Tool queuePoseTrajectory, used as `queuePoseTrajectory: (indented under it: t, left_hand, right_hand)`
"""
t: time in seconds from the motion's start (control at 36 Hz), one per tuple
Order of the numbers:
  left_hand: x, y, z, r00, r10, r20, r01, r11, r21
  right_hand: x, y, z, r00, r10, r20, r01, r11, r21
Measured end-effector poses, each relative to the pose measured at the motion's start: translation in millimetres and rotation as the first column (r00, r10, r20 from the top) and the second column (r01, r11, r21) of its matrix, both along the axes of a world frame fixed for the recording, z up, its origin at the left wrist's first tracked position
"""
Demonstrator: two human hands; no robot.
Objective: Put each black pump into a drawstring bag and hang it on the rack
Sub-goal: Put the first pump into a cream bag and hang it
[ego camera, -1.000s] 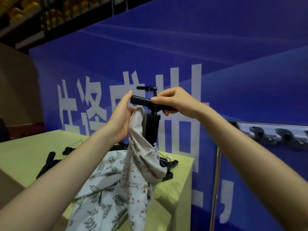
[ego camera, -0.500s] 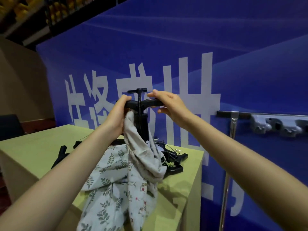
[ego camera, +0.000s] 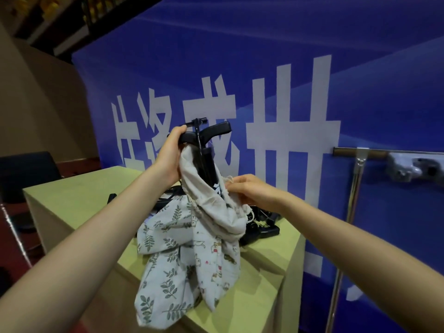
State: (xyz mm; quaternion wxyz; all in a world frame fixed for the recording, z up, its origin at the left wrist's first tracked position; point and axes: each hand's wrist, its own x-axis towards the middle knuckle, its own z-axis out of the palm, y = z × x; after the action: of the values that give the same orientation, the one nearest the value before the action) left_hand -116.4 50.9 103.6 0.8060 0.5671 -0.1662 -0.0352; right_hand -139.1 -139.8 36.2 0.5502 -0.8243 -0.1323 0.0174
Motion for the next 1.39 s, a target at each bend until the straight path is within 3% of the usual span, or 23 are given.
queuePoseTrajectory:
  t: [0.22,0.42,0.58,0.72,0.89,1.06,1.19,1.28,1.39]
  left_hand:
    - [15,8,-6,0.979,0.199,0.048,-0.201,0.978,0.048]
    - [9,-2,5,0.973,0.177,0.149,-0.197,0.971,0.133]
    - [-4,-10,14,0.916,0.268,0.298,-0.346,0.904,0.25]
    - [-9,-13,8,0.898,0.255,0.358,-0.363,0.89,0.276]
    - [-11,-17,10,0.895,0.258,0.364,-0.368,0.889,0.273]
    - [-15,-26,11,0.911,0.214,0.352,-0.329,0.891,0.312]
    - [-15,-27,10,0.936,0.169,0.308,-0.267,0.911,0.314]
    - [-13,-26,10,0.943,0.17,0.286,-0.255,0.922,0.293]
    - [-13,-27,10,0.948,0.164,0.273,-0.239,0.933,0.27]
  right_hand:
    - [-12,-5,38,0.985,-0.108,0.137,0.052,0.931,0.361]
    - [-16,2,77,0.934,-0.259,0.246,0.085,0.829,0.552]
    - [-11,2,91,0.936,-0.342,0.086,0.173,0.658,0.733]
    - [-9,-15,90,0.93,-0.367,0.025,0.277,0.742,0.61]
    - [-24,-35,99,0.972,-0.206,-0.11,0.225,0.704,0.674]
    - [-26,-34,96,0.963,-0.212,0.166,0.062,0.773,0.632]
    - [-28,-38,91,0.802,-0.295,0.519,0.175,0.947,0.267]
    - [-31,-39,90,0.7,-0.249,0.67,0.219,0.967,0.131]
    - [-31,-38,91,0.66,-0.169,0.732,0.288,0.957,-0.039]
